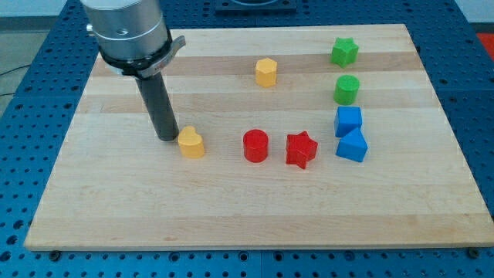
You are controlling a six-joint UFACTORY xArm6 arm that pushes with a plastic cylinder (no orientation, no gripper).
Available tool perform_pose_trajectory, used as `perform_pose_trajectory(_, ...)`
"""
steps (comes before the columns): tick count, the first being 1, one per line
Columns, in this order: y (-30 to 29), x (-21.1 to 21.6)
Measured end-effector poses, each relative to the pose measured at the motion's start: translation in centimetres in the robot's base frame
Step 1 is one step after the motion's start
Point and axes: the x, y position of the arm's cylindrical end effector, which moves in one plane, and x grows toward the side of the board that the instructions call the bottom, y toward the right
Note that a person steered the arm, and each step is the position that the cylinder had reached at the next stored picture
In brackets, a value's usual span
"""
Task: Place the yellow hexagon towards the left side of the yellow heart
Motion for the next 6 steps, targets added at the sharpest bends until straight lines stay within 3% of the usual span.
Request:
perform_pose_trajectory(2, 3.5, 0.5)
perform_pose_trajectory(3, 4.6, -2.1)
perform_pose_trajectory(4, 9.1, -6.8)
perform_pose_trajectory(6, 19.1, -10.0)
